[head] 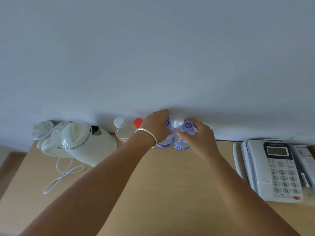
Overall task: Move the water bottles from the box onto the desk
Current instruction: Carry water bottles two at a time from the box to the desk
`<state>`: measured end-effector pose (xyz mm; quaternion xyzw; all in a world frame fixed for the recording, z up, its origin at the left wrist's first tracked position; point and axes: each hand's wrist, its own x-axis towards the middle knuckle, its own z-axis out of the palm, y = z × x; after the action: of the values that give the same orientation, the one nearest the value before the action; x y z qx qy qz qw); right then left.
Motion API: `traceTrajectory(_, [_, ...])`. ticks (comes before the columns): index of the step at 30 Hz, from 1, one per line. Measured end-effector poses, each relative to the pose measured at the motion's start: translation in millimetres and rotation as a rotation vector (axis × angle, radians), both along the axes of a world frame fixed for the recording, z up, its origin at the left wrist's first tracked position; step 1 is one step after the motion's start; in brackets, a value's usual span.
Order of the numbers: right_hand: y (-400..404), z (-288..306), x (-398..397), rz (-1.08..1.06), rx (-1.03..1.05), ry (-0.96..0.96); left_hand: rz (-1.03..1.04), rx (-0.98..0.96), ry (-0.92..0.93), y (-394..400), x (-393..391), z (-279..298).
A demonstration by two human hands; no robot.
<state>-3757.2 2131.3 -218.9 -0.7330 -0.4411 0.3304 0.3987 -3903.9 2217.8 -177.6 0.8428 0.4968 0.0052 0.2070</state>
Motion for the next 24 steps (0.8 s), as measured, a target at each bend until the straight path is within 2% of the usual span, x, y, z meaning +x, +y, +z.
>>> traceTrajectory(10, [-0.2, -17.9, -4.5, -0.015, -0.022, -0.001, 0.23, -0.061, -0.098, -13.5, 1.3, -15.1])
traceTrajectory(18, [-7.0, -13.8, -11.0, 0.069, -0.002, 0.016, 0.268, -0.059, -0.161, -34.0, -6.3, -13.5])
traceTrajectory(24, [-21.4, 1.0, -11.3, -0.019, 0.077, 0.062, 0.314, -0.052, -0.338, -52.5, -27.2, -3.0])
